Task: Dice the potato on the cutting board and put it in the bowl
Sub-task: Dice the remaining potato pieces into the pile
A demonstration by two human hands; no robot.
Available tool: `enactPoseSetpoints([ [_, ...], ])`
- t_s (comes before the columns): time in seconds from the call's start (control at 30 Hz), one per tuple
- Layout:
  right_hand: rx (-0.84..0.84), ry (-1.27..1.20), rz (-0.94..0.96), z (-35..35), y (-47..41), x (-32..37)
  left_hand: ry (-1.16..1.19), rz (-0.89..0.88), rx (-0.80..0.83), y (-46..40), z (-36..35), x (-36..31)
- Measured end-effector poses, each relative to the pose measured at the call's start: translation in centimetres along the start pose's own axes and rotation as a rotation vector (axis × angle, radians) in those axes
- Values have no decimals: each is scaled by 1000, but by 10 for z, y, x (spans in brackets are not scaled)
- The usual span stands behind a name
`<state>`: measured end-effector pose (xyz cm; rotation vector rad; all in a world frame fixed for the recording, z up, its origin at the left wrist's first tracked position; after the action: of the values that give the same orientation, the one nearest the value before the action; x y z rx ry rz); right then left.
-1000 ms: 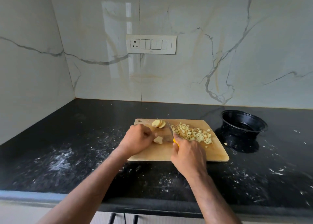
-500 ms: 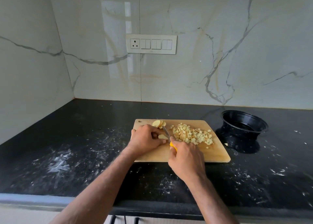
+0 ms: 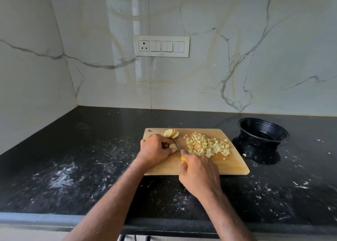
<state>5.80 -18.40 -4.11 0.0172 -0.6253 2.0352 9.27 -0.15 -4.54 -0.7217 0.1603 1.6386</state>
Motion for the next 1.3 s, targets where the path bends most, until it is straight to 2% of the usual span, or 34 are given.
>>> enactPoseSetpoints([
  [0.3, 36, -23, -69, -2, -4, 7, 18, 0, 11, -1, 0, -1],
  [0.77, 147, -62, -57, 26, 27, -10, 18, 1, 37, 7, 5, -10],
  [0.97, 4, -194, -83, 20, 5, -7, 107, 8, 35, 11, 10, -10],
  [1.3, -39, -82, -86, -5, -1, 8, 112, -2, 23, 10, 11, -10],
])
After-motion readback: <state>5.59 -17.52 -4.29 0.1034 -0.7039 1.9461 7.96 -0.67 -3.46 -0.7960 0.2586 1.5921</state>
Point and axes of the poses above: each hand's wrist, its own y-axis away from the middle knuckle, its own z-axis out of the back of the hand, x = y × z, the point moved 1 cm from there along -y, towards the middle knuckle, and after that the axes turned 5 degrees about x, right-handed, at the moved point
